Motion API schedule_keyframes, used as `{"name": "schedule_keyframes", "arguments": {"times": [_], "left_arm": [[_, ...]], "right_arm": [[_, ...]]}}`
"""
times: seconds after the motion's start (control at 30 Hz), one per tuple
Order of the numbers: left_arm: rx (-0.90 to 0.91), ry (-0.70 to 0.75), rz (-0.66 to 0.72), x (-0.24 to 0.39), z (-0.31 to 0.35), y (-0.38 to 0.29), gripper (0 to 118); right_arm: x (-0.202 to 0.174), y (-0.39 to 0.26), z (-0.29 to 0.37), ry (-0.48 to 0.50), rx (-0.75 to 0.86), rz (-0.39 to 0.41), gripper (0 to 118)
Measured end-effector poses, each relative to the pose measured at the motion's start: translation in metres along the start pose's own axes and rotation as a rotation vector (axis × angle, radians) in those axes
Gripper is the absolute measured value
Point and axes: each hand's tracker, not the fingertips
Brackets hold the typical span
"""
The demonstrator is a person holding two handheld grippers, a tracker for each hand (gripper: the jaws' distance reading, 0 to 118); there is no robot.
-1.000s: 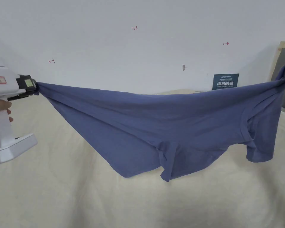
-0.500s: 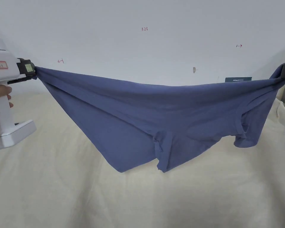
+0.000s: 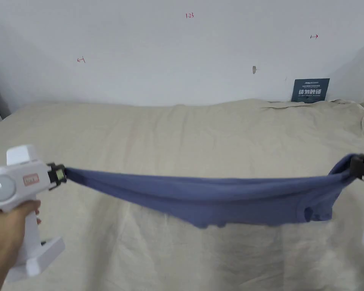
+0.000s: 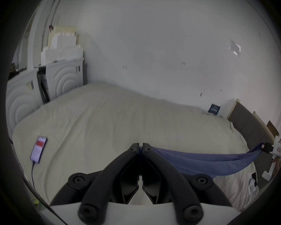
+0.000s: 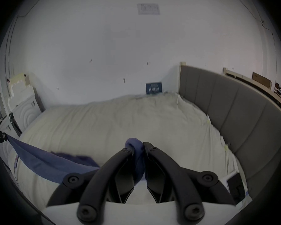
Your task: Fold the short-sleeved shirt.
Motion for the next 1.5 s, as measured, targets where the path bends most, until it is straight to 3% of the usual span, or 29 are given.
{"name": "schedule_keyframes", "arguments": {"times": [0.1, 0.27, 0.6, 1.03, 1.4, 1.47, 1.5], "left_arm": [[-0.093, 0.032, -0.005, -0.012, 0.003, -0.049, 0], [-0.205, 0.082, 0.003, -0.03, 0.012, -0.114, 0], [-0.356, 0.132, -0.01, -0.063, 0.024, -0.191, 0], [-0.423, 0.145, -0.009, -0.073, 0.054, -0.224, 0], [-0.541, 0.193, -0.046, -0.059, 0.03, -0.239, 0], [-0.546, 0.193, -0.032, -0.058, 0.031, -0.235, 10], [-0.543, 0.198, -0.022, -0.056, 0.033, -0.233, 19]], "right_arm": [[0.004, -0.044, 0.003, -0.012, -0.067, 0.012, 8], [0.011, -0.106, 0.016, -0.015, -0.151, -0.036, 8], [0.019, -0.19, 0.061, -0.042, -0.281, -0.107, 8], [0.023, -0.224, 0.103, -0.05, -0.37, -0.072, 8], [0.006, -0.237, 0.077, -0.12, -0.494, -0.015, 9], [0.009, -0.235, 0.077, -0.119, -0.494, -0.014, 15], [0.008, -0.231, 0.08, -0.123, -0.487, -0.014, 25]]}}
